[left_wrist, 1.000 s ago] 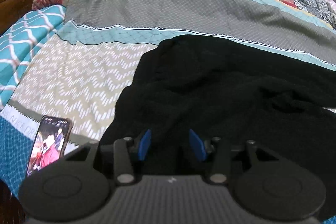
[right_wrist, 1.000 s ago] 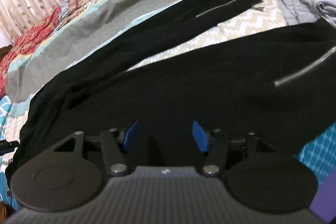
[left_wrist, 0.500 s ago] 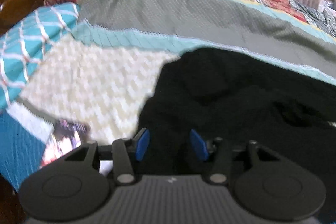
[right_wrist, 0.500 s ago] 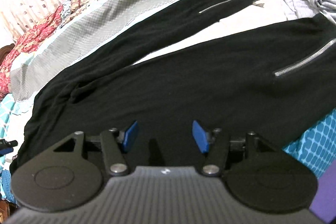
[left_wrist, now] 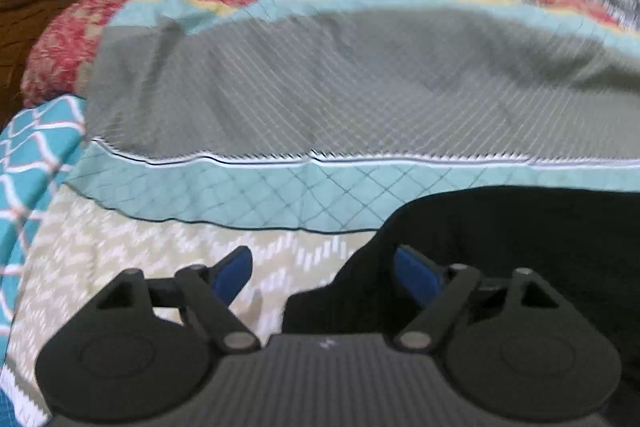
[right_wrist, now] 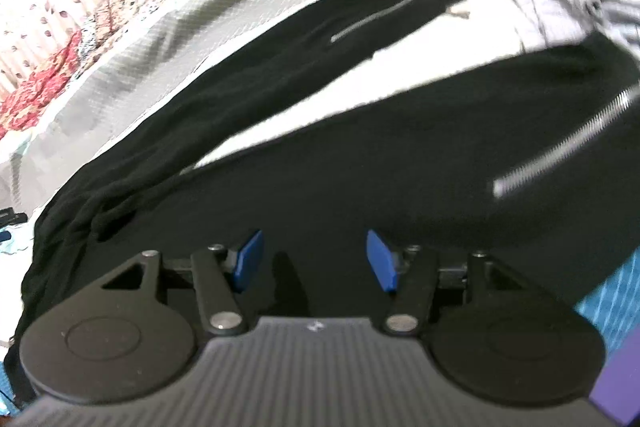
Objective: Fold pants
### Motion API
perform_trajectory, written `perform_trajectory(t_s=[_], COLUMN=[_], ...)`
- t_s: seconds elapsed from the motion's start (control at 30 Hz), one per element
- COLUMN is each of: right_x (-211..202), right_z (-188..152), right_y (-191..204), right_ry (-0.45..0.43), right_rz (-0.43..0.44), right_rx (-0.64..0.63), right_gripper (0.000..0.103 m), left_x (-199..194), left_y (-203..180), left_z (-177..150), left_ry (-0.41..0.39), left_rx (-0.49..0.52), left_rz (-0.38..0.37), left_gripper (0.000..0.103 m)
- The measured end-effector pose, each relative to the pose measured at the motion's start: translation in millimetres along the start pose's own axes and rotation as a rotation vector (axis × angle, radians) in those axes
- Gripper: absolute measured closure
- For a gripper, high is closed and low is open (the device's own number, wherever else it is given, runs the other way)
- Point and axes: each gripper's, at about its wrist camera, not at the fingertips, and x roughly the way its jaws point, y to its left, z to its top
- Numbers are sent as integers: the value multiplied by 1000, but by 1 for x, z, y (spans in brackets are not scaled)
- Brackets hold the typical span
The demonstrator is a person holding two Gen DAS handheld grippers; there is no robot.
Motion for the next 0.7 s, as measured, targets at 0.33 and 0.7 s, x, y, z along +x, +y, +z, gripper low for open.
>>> perform_trajectory(t_s=[0.33,0.7], right_x=[58,174], right_z=[173,256], right_y=[-29,-71], right_ry=[-149,-33], right_rz=[-115,-319], right_rx=[25,385], right_gripper=[44,38], left_x=[27,-103], left_y=[-30,3], left_z=[-4,-40], left_ry=[46,-177], left_rx=[84,-35], left_rz=[-50,-114], left_gripper=[99,99])
